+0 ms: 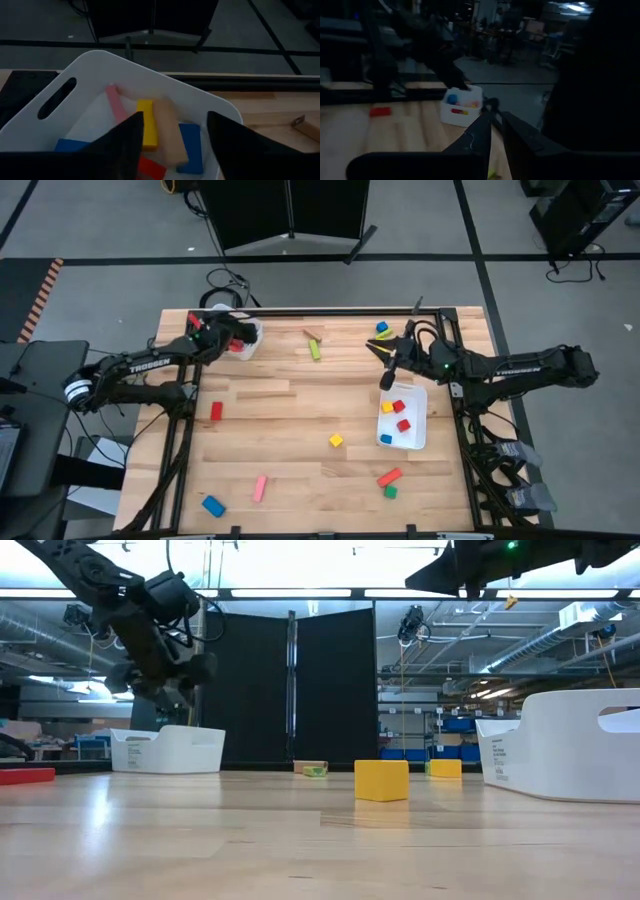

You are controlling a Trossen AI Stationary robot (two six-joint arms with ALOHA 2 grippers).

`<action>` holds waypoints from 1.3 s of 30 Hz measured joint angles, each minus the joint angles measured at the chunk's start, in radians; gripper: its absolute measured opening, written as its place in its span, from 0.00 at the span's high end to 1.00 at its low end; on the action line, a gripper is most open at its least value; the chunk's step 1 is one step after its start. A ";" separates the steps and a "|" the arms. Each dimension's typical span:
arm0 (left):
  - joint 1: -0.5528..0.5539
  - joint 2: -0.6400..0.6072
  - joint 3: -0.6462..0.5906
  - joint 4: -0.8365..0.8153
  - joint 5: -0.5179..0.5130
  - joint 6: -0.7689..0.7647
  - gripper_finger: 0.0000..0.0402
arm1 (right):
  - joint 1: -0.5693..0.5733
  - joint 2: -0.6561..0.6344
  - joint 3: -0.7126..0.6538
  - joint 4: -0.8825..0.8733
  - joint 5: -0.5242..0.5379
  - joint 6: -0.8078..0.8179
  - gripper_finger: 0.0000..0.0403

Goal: Sort blocks by size
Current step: Put the yellow cube block into the bottom white bin

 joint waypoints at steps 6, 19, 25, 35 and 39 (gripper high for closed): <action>-0.029 -0.022 -0.002 0.110 0.130 0.100 0.29 | 0.044 0.087 0.000 -0.006 -0.056 0.043 0.82; -0.333 -0.168 0.000 0.260 0.215 0.221 0.32 | 0.169 0.370 0.071 -0.026 -0.369 0.133 0.56; -0.463 -0.177 0.000 0.284 0.215 0.222 0.35 | 0.209 0.523 0.292 -0.409 -0.431 0.086 0.39; -0.605 -0.177 0.000 0.296 0.157 0.222 0.37 | 0.248 0.826 0.597 -0.780 -0.467 -0.016 0.33; -0.644 -0.177 0.000 0.296 0.145 0.222 0.37 | 0.267 0.910 0.663 -0.857 -0.471 -0.059 0.34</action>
